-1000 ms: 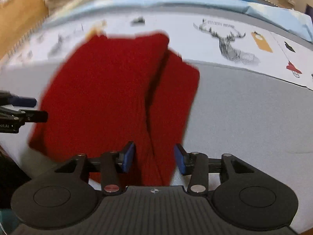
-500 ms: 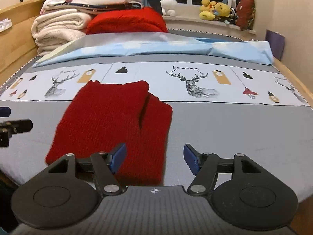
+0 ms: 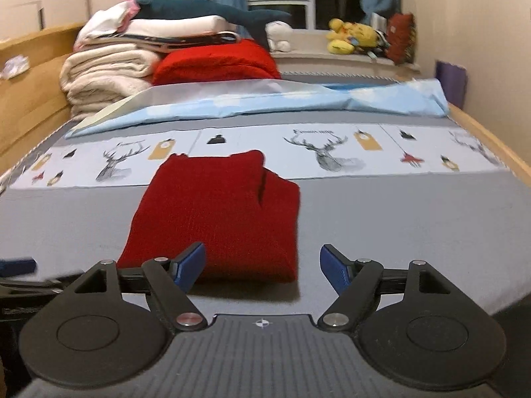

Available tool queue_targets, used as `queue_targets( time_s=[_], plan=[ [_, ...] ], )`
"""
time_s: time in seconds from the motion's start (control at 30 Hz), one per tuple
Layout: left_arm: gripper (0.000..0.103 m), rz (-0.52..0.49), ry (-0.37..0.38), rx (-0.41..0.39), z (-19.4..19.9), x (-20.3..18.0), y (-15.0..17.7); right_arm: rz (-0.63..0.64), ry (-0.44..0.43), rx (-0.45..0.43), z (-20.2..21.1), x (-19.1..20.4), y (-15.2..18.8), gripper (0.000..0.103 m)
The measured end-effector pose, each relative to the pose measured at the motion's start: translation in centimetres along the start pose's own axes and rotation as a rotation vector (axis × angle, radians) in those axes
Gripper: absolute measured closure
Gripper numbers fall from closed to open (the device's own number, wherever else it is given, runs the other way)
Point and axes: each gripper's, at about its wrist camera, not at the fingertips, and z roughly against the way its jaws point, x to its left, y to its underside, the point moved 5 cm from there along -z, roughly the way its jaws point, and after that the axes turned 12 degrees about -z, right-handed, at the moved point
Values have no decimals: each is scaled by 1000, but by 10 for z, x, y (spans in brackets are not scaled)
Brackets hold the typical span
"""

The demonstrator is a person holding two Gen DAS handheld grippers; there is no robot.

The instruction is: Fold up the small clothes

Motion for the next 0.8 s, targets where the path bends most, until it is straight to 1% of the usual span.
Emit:
queue_targets(
  time_s=[0.07, 0.17, 0.23, 0.47, 0.8],
  plan=[
    [12, -23, -10, -17, -1, -3, -3, 17, -6, 2, -6, 5, 0, 25],
    [12, 14, -4, -22, -3, 0, -5, 52, -8, 5, -11, 14, 3, 25],
    [12, 16, -4, -27, -5, -1, -7, 69, -14, 11, -14, 20, 5, 25],
    [12, -11, -12, -53, -5, -3, -13, 78, -25, 22, -20, 32, 7, 25],
    [12, 4, -7, -39, -11, 1, -13, 90, -31, 20, -23, 39, 9, 25]
  ],
)
